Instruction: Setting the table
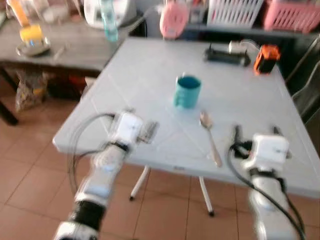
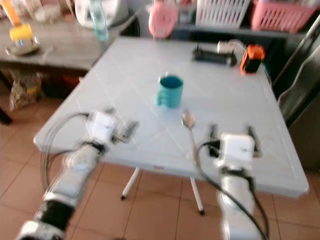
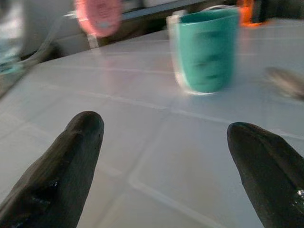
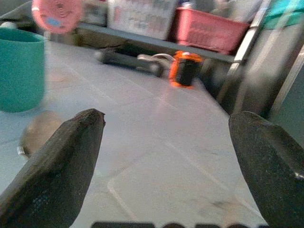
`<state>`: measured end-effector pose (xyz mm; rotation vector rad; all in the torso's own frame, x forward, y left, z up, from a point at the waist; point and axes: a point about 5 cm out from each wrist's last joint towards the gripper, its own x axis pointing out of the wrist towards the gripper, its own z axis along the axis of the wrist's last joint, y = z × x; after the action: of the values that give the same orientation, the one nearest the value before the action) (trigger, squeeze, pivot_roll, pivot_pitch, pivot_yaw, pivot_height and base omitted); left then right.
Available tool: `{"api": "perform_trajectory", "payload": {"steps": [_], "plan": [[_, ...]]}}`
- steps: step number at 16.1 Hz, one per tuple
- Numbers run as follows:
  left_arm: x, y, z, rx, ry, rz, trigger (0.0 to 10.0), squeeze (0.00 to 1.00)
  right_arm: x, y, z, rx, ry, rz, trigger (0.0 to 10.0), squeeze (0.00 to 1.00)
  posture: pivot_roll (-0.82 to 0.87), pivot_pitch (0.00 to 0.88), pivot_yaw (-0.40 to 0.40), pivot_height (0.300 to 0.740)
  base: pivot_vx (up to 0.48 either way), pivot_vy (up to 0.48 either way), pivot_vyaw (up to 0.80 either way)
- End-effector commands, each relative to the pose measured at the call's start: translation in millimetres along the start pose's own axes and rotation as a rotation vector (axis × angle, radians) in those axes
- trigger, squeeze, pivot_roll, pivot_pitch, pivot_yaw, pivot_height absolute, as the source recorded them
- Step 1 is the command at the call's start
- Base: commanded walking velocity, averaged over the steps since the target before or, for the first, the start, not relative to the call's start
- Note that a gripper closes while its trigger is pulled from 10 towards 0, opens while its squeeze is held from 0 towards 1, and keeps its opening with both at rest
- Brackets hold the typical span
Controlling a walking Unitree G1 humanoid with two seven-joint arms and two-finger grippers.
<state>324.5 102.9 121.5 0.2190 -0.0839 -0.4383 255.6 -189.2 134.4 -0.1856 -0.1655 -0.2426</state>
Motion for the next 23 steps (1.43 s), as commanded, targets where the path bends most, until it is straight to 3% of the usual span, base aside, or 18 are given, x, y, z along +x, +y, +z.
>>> {"api": "perform_trajectory", "payload": {"steps": [1,7,10,12,16,23], "plan": [[-1.6,10.8,1.3,0.025,0.004,0.027,10.0,0.0,0.3,4.0,3.8,0.015,-0.011,0.008,10.0,0.0,0.19,0.098,0.016,0.74,0.0,0.0,0.0],[-4.6,5.2,3.9,0.025,-0.026,0.001,10.0,0.0,-1.2,6.6,4.4,0.023,-0.005,0.029,10.0,0.0,0.19,0.108,0.008,0.74,0.0,0.0,0.0],[-9.5,0.4,3.9,-0.004,-0.028,-0.097,10.0,0.0,1.2,10.4,9.1,0.029,0.009,0.064,10.0,0.0,0.19,0.112,0.001,0.74,0.0,0.0,0.0],[-12.6,-8.1,7.6,-0.036,-0.029,-0.234,10.0,0.0,5.1,11.3,9.2,0.041,0.043,0.073,10.0,0.0,0.19,0.113,-0.003,0.74,0.0,0.0,0.0],[-18.0,-30.9,15.0,-0.014,-0.021,-0.503,10.0,0.0,13.1,11.0,6.7,0.069,0.108,0.126,10.0,0.0,0.18,0.124,-0.004,0.74,0.0,0.0,0.0],[-17.7,-33.8,24.1,-0.009,-0.035,-0.557,10.0,0.0,32.7,13.1,-10.6,0.094,0.24,0.2,10.0,0.0,0.19,0.129,0.0,0.74,0.0,0.0,0.0]]}}
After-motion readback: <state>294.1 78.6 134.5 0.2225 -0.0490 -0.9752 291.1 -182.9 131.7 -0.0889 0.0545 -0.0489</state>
